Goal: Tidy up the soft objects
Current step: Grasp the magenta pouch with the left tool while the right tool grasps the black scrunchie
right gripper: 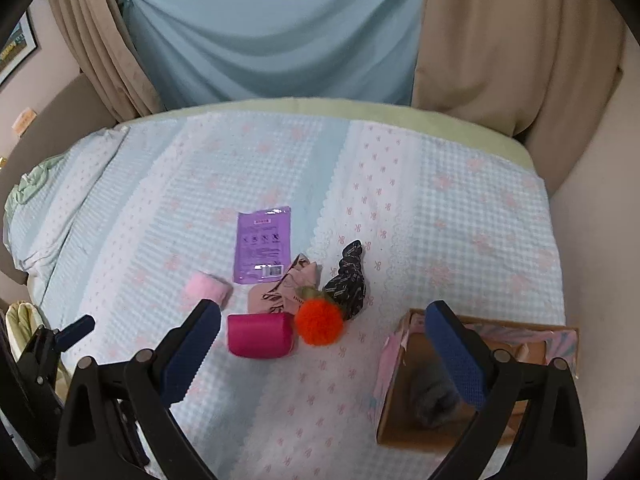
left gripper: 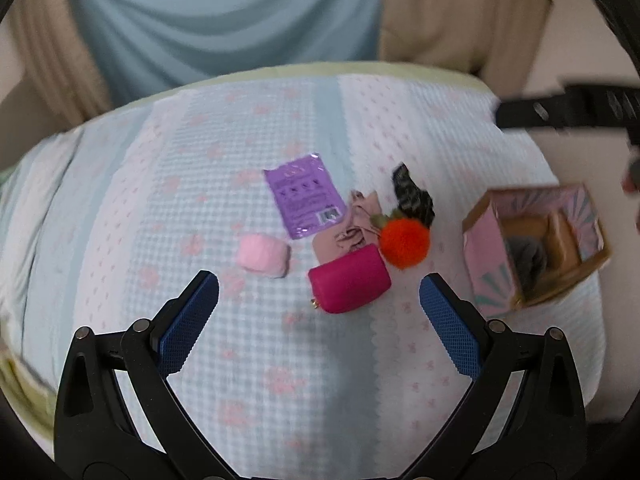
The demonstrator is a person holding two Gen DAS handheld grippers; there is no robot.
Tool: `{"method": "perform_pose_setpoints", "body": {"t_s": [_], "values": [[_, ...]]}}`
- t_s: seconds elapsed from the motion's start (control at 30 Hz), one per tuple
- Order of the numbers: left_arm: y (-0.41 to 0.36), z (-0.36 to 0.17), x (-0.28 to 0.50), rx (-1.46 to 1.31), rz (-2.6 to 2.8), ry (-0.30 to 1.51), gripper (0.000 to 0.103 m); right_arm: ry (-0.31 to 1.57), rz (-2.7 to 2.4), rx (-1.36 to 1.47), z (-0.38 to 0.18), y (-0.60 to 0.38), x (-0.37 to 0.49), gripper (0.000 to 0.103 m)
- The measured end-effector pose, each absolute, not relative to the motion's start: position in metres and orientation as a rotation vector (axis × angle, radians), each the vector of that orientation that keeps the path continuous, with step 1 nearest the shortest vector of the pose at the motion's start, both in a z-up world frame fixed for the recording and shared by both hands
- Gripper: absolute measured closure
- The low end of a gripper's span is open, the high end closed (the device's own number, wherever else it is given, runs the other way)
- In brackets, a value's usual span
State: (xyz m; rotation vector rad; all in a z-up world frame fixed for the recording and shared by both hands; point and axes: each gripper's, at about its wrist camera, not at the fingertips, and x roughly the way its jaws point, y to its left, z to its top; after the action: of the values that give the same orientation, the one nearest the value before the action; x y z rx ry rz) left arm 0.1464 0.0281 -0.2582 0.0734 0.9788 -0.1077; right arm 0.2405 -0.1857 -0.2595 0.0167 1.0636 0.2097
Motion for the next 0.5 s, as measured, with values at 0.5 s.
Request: {"method": "perform_pose_setpoints", "body": {"t_s": [0.5], "values": [[-0.033, -0.413, 0.220, 0.496, -0.462, 1.059, 0.014, 1.347, 0.183, 0.023, -0.423, -0.196, 0.350, 0.006]]}}
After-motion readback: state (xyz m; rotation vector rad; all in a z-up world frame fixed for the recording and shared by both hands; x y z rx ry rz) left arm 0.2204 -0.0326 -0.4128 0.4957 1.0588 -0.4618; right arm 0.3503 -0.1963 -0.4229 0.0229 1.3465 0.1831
